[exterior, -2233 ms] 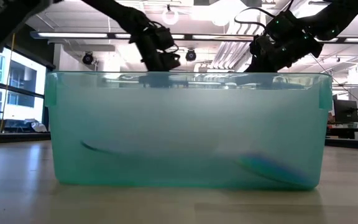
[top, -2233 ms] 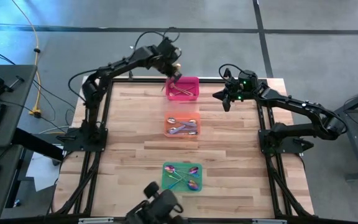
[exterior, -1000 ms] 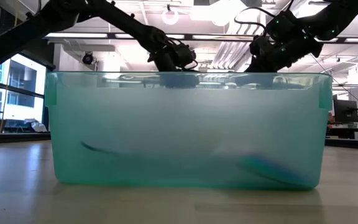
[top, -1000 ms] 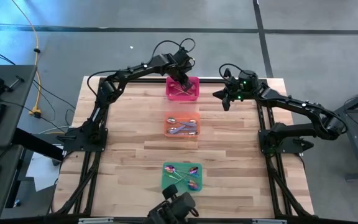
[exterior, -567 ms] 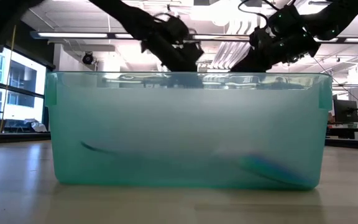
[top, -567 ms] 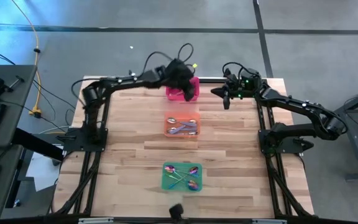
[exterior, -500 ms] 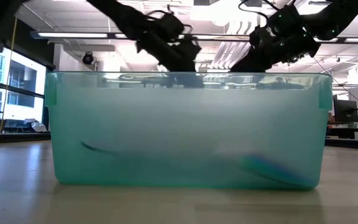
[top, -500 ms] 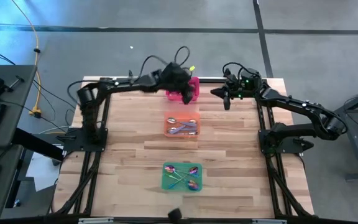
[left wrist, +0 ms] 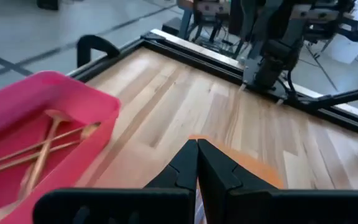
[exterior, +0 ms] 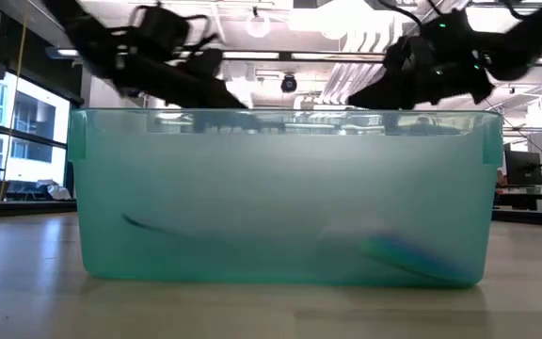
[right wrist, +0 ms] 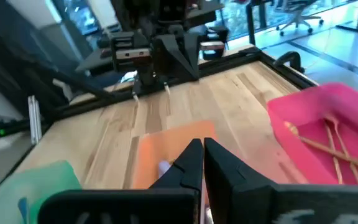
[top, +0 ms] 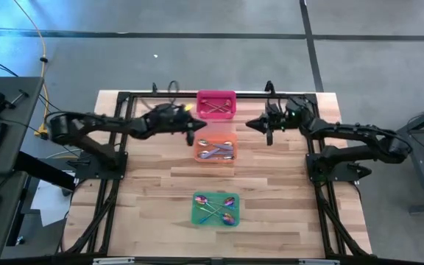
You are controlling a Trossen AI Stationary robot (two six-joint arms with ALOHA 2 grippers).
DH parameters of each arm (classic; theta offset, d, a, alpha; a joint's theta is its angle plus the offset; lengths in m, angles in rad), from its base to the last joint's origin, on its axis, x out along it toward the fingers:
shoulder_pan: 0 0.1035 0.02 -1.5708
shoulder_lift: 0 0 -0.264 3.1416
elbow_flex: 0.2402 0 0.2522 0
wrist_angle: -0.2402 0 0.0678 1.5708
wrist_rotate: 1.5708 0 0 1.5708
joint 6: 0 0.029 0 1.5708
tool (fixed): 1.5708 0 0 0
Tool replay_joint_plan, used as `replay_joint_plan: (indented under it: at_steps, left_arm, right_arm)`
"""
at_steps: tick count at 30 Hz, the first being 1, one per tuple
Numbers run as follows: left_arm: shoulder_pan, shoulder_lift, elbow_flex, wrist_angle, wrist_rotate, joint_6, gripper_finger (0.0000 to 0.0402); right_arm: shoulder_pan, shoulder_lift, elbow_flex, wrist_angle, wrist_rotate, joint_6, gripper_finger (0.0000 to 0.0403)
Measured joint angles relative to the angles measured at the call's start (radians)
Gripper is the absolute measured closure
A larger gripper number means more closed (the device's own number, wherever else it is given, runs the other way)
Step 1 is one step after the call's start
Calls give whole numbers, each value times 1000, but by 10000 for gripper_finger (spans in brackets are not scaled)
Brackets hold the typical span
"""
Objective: Sort silverware by color (type)
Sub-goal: Return to Home Position
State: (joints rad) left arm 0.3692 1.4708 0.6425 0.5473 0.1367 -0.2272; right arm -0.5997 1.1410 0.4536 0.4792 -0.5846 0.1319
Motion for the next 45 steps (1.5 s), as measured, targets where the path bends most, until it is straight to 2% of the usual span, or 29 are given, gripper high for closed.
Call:
replay_joint_plan:
  at_steps: [4,11,18,25,31,36,40,44,45]
  left_arm:
    - [1,-156,-126,23,9,46,401]
    - [3,-433,-337,30,42,63,401]
    - [-27,-677,-498,27,-14,11,401]
    - [-56,-858,-621,28,-90,11,401]
    - [-73,-988,-631,-117,-95,2,401]
    - [-97,-1108,-631,-241,-138,-8,401]
    - [-121,-1230,-631,-356,-196,-19,401]
    - [-162,-1381,-631,-522,-261,-34,401]
    - [-171,-1411,-630,-517,-270,-23,401]
  right_arm:
    - [20,-67,-86,57,62,61,403]
    - [1,-330,-151,-113,99,-2,403]
    - [0,-568,-290,-130,296,-27,403]
    - [75,-793,-411,-145,415,7,403]
    - [144,-980,-424,-291,524,-9,403]
    - [196,-1134,-424,-353,540,-6,403]
    - [228,-1137,-438,-335,559,-16,403]
    - [236,-1139,-443,-458,630,4,403]
    - [235,-1136,-444,-454,635,2,403]
